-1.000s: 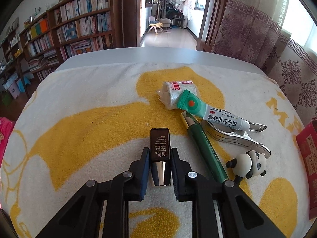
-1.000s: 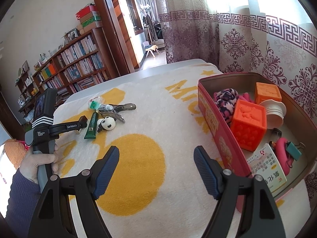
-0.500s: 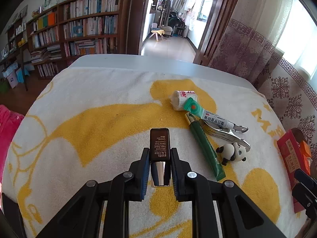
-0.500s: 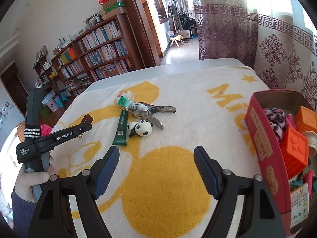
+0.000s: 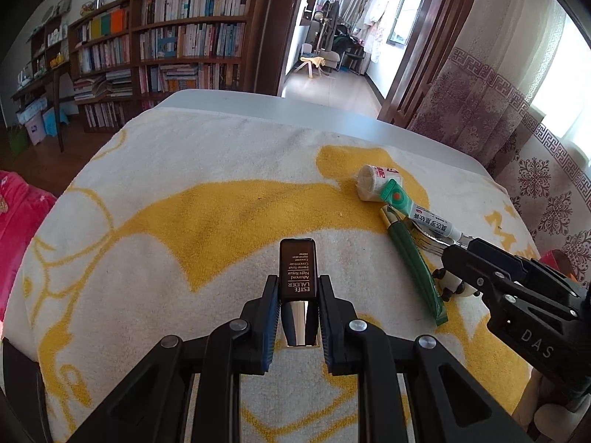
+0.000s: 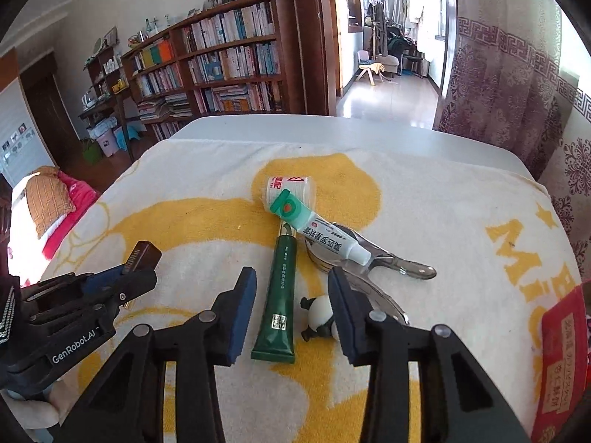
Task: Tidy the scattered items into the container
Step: 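Grasp and lift the dark green tube with the right tool while the left tool holds the bottle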
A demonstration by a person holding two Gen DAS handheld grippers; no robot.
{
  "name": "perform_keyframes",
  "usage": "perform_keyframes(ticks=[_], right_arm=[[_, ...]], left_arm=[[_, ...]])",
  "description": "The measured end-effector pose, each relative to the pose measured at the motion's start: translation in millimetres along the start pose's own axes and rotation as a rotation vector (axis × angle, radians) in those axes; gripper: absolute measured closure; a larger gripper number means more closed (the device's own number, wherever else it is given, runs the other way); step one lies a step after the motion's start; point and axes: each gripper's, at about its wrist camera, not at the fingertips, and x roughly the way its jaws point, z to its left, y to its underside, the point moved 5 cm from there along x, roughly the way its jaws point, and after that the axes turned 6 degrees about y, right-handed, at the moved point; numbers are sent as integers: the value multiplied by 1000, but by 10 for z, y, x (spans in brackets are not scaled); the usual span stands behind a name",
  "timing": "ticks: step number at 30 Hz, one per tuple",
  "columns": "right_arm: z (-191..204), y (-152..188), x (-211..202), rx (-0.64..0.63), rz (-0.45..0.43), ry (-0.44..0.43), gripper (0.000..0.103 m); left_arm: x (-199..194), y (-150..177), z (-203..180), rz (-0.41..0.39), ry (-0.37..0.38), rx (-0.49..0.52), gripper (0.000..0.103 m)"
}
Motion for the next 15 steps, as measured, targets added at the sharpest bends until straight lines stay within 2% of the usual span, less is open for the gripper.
perform_keyframes(ticks=[3,6,9,11,15], right_arm=[[105,-15,236,-45,41,30,62],[85,2,422,-38,85,44,63],[55,-18,473,-40,82,55,63],[33,-24,490,-39,84,61,67],[-15,2,431,-27,85,58,82]], left_arm=[[12,-1,7,3,3,-6,82],[4,3,-14,4,10,-4,82],[14,16,-28,7,17,-2,82],[20,24,-36,9,18,0,82],[30,29,-39,13,18,-4,82]])
